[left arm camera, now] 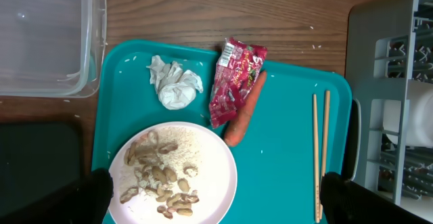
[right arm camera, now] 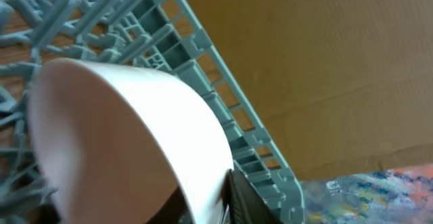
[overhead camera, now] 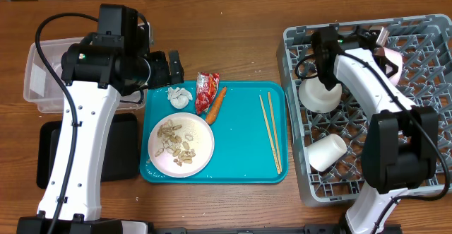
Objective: Sort waste into correct bins and load items into the dishwasher
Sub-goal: 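Lift the pink bowl and lower it into the rack's upper right, then open the right gripper and move it back over the tray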
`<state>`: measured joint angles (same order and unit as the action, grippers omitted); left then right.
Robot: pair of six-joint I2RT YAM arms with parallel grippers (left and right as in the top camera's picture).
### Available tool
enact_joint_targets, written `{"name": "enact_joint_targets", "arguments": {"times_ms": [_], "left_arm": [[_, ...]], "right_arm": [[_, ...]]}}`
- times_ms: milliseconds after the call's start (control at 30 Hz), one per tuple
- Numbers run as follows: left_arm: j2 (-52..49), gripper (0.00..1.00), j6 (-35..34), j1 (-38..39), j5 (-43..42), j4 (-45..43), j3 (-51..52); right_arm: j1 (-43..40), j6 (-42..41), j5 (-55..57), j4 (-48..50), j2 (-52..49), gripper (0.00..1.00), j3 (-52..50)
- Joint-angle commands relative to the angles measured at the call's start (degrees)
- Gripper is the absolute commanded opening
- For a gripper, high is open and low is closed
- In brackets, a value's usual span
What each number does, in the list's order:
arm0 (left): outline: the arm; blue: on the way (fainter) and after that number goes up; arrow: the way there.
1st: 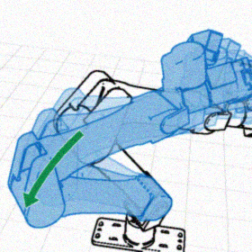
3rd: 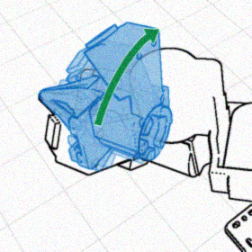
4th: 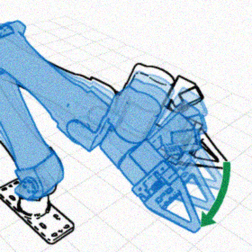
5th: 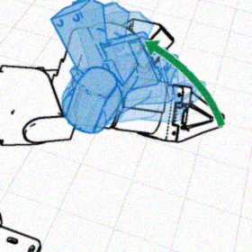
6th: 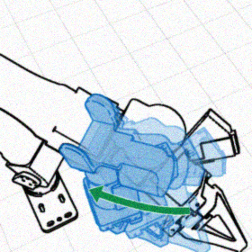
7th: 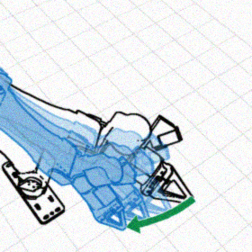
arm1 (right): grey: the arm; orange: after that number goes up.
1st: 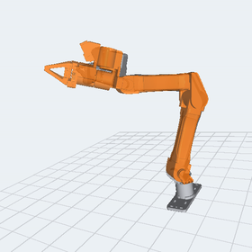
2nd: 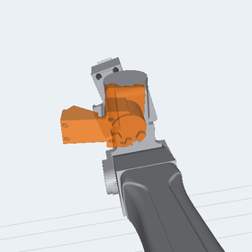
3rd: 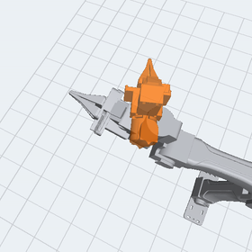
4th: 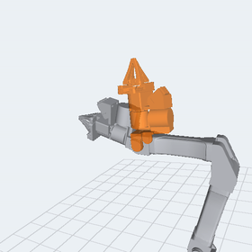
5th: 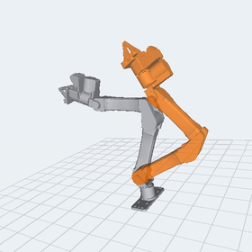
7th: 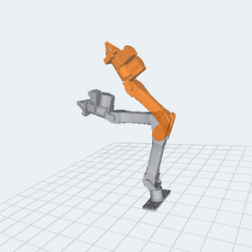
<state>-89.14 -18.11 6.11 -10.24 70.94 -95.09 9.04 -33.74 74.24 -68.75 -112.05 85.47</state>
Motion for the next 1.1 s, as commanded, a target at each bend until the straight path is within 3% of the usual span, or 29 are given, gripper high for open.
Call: {"name": "enact_joint_targets", "arguments": {"times_ms": [0, 100, 333, 667, 800, 1067], "left_arm": [[0.39, 1.0, -0.33, -0.09, 0.2, -0.02, -0.74], [0.39, 1.0, -0.33, -0.09, 0.2, -0.02, -0.74], [0.39, 1.0, -0.33, -0.09, 0.2, -0.02, -0.74], [0.39, 1.0, -0.33, -0.09, 0.2, -0.02, -0.74], [0.39, 1.0, -0.33, -0.09, 0.2, -0.02, -0.74], [0.39, 1.0, -0.33, -0.09, 0.2, -0.02, -0.74]], "right_arm": [[2.75, -0.48, -0.76, -1.31, -0.11, 0.25, -0.02], [4.46, -0.5, -0.61, -4.02, -0.09, 0.36, -0.02], [11.58, 1.95, -0.13, -6.56, 0.61, 0.5, 0.13], [16.9, 3.34, -2.93, -7.43, 2.91, 0.52, 0.61], [17.33, 3.37, -14.43, -7.8, 7.32, 0.52, 3.63], [17.31, 6.97, -50.88, -3.89, 22.71, 0.52, 6.91]]}}
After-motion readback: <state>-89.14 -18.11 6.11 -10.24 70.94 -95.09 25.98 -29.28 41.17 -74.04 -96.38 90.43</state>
